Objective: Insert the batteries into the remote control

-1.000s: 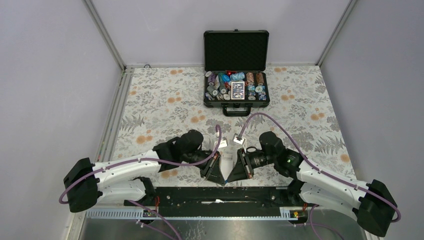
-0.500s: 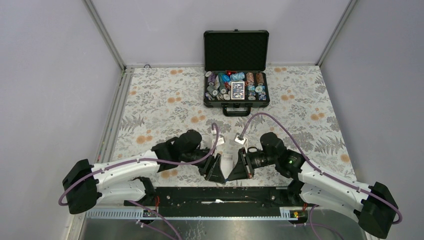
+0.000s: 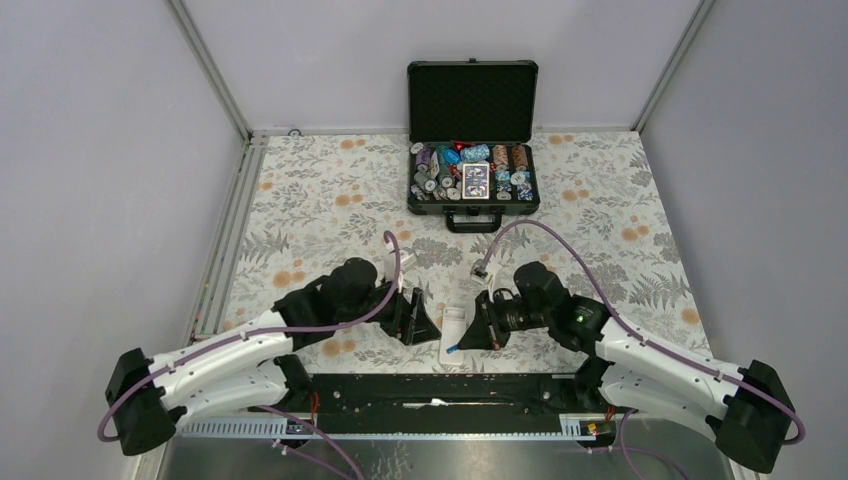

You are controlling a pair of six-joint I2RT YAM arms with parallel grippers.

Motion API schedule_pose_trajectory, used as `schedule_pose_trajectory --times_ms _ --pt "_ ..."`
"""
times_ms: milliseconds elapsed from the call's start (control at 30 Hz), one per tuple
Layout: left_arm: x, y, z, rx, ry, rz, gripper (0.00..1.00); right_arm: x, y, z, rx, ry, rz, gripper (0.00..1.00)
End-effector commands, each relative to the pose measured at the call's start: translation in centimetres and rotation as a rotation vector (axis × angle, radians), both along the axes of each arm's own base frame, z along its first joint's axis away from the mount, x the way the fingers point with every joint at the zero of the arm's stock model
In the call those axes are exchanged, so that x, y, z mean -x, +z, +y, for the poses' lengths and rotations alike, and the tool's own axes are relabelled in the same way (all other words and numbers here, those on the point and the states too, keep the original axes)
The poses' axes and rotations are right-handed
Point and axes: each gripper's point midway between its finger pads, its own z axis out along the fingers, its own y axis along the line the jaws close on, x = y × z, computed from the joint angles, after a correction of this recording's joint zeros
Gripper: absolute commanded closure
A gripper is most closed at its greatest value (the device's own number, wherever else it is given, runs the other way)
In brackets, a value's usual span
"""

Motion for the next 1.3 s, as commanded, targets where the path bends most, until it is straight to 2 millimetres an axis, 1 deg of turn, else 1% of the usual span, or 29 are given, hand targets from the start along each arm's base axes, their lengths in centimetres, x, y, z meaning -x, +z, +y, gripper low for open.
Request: schedule_pose_trajectory --times_ms 0,133,200,367,467,500,567,700,833,867,1000,1100,1267 --pt "-2.7 1.7 1.2 -0.008 0.140 -0.107 0.20 -1.8 1.2 0.4 0.015 -0.037 -0.121 1.00" --pt "-3.3 2.7 2.2 -0.018 0.191 -0.139 0.16 -2.5 1.4 0.6 0.023 -0.051 -0.171 1.00" --pt "-3.8 3.2 2.9 -0.030 0.223 -0.162 0.11 -3.1 1.5 0.6 0.036 -0.064 -0.209 1.00" --pt "-4.6 4.5 4.5 -0.045 0.291 -0.215 0.08 -3.8 2.1 1.0 0.052 -0.057 -0.310 1.00" --pt "-4.6 5.2 5.3 -0.049 0.311 -0.231 0.05 -4.4 2.0 1.0 0.075 -0.050 -0.374 1.00" --pt "-4.4 5.8 5.4 -0.039 0.307 -0.239 0.02 -4.7 1.8 1.0 0.087 -0.054 -0.394 1.00" --pt "-4.4 6.3 5.8 -0.040 0.313 -0.252 0.01 -5.1 1.6 1.0 0.102 -0.047 -0.426 1.00" --pt "-4.8 6.9 6.8 -0.058 0.346 -0.284 0.01 -5.4 0.4 1.3 0.113 -0.017 -0.466 1.00" --pt "-4.7 7.3 7.3 -0.058 0.347 -0.307 0.01 -6.6 -1.3 1.1 0.164 -0.058 -0.486 1.00" --pt "-4.8 7.3 7.4 -0.059 0.349 -0.313 0.01 -7.0 -1.3 1.3 0.157 -0.076 -0.501 1.00" --pt "-4.7 7.5 7.6 -0.052 0.352 -0.325 0.01 -8.3 -2.3 1.4 0.162 -0.118 -0.542 1.00" --pt "-4.6 7.5 7.7 -0.049 0.354 -0.325 0.01 -8.8 -3.2 1.5 0.176 -0.127 -0.564 1.00" --pt "-4.6 7.1 7.6 -0.050 0.351 -0.314 0.01 -9.7 -4.1 1.6 0.195 -0.144 -0.589 1.00"
